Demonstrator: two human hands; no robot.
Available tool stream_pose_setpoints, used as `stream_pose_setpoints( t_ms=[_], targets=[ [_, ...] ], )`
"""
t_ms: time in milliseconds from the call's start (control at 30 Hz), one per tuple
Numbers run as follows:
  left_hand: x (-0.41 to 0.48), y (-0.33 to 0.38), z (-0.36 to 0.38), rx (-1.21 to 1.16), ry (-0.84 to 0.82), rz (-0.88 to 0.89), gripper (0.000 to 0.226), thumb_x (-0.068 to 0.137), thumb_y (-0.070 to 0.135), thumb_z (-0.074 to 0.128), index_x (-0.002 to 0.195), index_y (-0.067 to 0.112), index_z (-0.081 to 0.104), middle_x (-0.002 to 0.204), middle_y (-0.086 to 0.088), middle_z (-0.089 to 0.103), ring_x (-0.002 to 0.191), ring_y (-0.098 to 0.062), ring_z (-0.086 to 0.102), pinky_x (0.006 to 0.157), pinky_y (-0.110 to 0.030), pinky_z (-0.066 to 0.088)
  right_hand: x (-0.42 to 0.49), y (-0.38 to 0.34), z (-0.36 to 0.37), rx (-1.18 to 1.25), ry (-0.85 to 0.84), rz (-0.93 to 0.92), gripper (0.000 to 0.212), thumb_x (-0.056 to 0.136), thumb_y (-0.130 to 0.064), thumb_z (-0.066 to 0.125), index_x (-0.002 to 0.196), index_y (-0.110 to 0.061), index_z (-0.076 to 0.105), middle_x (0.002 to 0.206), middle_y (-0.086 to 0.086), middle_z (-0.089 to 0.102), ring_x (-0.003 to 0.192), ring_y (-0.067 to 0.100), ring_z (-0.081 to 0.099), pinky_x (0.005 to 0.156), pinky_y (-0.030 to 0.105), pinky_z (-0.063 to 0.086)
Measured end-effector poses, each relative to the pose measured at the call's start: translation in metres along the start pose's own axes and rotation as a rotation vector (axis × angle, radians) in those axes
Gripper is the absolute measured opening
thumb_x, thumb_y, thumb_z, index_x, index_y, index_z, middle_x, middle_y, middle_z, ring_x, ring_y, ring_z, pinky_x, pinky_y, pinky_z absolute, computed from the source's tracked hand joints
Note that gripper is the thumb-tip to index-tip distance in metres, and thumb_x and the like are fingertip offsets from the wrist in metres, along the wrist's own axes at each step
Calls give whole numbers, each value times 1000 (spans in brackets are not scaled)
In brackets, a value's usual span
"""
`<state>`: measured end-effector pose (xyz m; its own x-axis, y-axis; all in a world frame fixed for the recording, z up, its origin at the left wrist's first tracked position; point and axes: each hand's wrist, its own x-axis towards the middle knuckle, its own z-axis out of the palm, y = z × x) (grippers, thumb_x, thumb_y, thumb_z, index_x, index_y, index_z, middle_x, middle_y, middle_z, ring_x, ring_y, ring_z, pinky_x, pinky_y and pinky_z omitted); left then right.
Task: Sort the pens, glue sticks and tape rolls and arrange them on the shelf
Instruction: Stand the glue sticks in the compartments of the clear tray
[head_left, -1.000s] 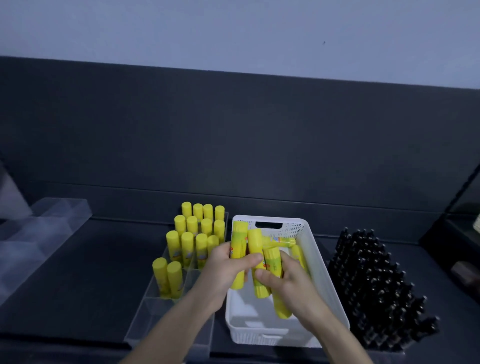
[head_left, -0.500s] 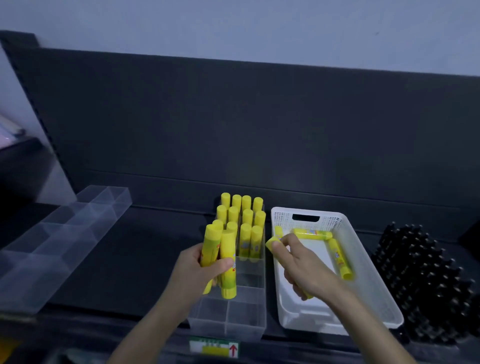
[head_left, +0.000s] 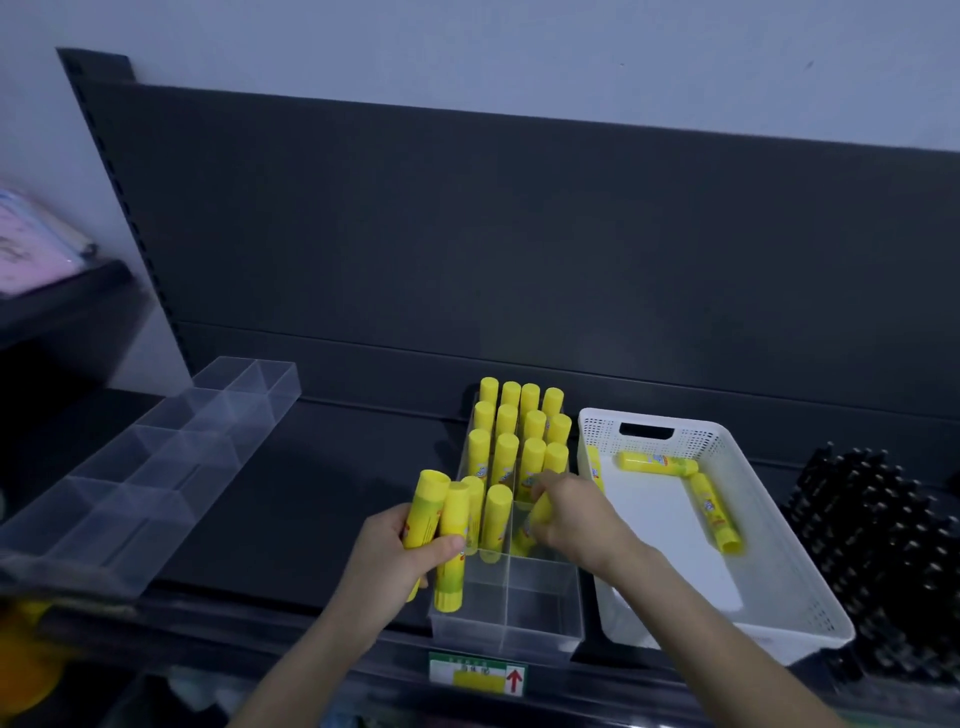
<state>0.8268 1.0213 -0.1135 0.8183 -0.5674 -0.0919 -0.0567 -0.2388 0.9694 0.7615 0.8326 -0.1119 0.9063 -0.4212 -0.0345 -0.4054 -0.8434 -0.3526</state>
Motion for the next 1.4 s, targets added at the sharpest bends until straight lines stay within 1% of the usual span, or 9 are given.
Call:
stream_pose_setpoints(
  t_ms=[200, 333, 667, 767, 867, 1000, 1167, 1300, 1400],
  targets=[
    [-2, -1, -6, -29, -21, -11, 11, 78, 6, 70, 72, 11, 62, 56, 5, 57, 51, -3, 53, 49, -16, 44, 0, -2, 9, 174, 22, 7, 26, 81, -17, 62, 105, -7, 58, 101, 12, 65, 87, 24, 58, 73, 29, 48],
    [-1, -1, -6, -45, -25, -10, 11, 77, 5, 71, 72, 11, 62, 56, 5, 58, 49, -1, 53, 49, -16, 44, -2, -1, 11, 179, 48, -12, 20, 82, -17, 63, 99, -7, 61, 97, 10, 66, 80, 19, 54, 67, 22, 39],
    [3, -2, 3, -64, -31, -15, 10, 75, 7, 73, 82, 8, 67, 67, -1, 66, 60, -9, 60, 53, -18, 49, -5, 4, 7, 237, 53, -22, 30, 79, -22, 68, 107, -12, 61, 96, 4, 65, 81, 15, 55, 69, 20, 40],
    [5, 2, 8, -83, -44, -15, 10, 74, 6, 74, 80, 11, 68, 69, -1, 68, 61, -9, 62, 54, -18, 50, -12, 9, -3, 232, 139, 2, 36, 80, -23, 68, 114, -14, 61, 95, 0, 63, 81, 12, 53, 70, 17, 39],
    [9, 7, 19, -105, -69, -18, 16, 71, 5, 76, 83, 11, 68, 73, -2, 70, 63, -9, 64, 53, -18, 50, -27, 6, -18, 413, 255, -4, 23, 82, -22, 67, 103, -12, 67, 83, -3, 62, 73, 10, 53, 64, 11, 39],
    [12, 14, 38, -152, -128, -7, 21, 68, 0, 77, 80, 14, 67, 64, 3, 69, 57, -6, 64, 53, -21, 50, -42, -5, -29, 605, 124, -102, 10, 81, -22, 69, 80, -12, 67, 70, -5, 56, 61, 3, 45, 61, 14, 38],
    [14, 16, 49, -160, -161, 33, 22, 69, 1, 77, 79, 18, 68, 69, 3, 71, 67, -11, 68, 59, -23, 53, -44, -4, -27, 731, 82, -123, 10, 80, -11, 68, 82, -1, 67, 66, -4, 55, 57, -1, 45, 57, 12, 38],
    [13, 14, 39, -156, -141, 68, 8, 83, 14, 66, 87, 21, 65, 65, 8, 65, 59, 0, 61, 54, -17, 49, -37, 10, -33, 604, 258, -24, 10, 79, -11, 68, 71, -12, 63, 61, -7, 53, 54, 3, 44, 56, 13, 37],
    [13, 8, 29, -136, -124, 23, 10, 94, 26, 49, 93, 20, 57, 74, 1, 58, 63, -9, 55, 58, -25, 47, -27, 21, -33, 365, 312, 43, 8, 79, -14, 65, 79, -18, 58, 64, -8, 54, 63, 11, 50, 52, 13, 37]
  ],
)
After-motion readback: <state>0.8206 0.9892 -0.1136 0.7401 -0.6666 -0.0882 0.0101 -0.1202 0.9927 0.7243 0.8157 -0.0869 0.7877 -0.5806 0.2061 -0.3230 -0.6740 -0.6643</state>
